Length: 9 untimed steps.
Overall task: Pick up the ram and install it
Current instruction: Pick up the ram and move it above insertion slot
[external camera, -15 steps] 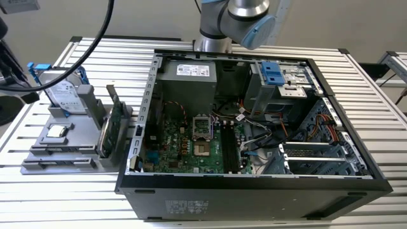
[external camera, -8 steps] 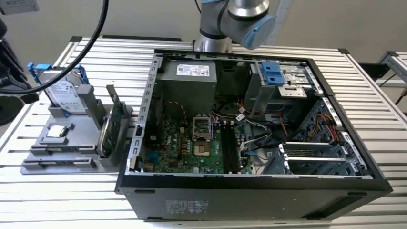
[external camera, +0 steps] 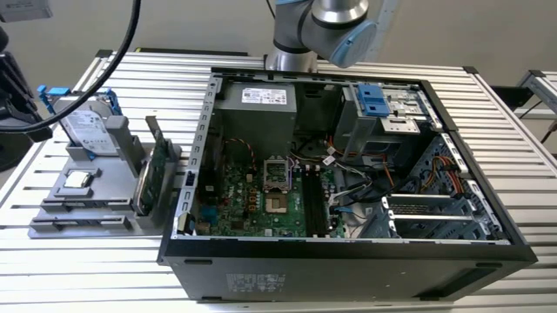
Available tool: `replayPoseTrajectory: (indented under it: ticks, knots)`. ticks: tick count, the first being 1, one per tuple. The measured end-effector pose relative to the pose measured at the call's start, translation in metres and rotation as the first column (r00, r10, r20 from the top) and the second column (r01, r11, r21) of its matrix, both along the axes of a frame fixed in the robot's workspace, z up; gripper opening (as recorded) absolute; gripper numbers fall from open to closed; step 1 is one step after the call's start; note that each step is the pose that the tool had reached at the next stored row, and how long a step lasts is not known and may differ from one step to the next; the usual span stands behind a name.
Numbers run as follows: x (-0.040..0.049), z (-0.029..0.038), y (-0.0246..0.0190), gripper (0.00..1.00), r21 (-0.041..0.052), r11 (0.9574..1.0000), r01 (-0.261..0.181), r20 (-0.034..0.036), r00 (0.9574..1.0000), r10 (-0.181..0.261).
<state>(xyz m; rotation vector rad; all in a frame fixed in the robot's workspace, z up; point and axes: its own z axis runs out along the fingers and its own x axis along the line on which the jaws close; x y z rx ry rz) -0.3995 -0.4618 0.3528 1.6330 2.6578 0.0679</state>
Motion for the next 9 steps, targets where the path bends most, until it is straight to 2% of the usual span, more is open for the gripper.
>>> replayPoseTrajectory:
  ticks: [9]
  knots:
    - [-0.0011, -0.0001, 0.0, 0.0, 0.0, 0.9979, 0.065, 0.0, 0.9979, -0.065]
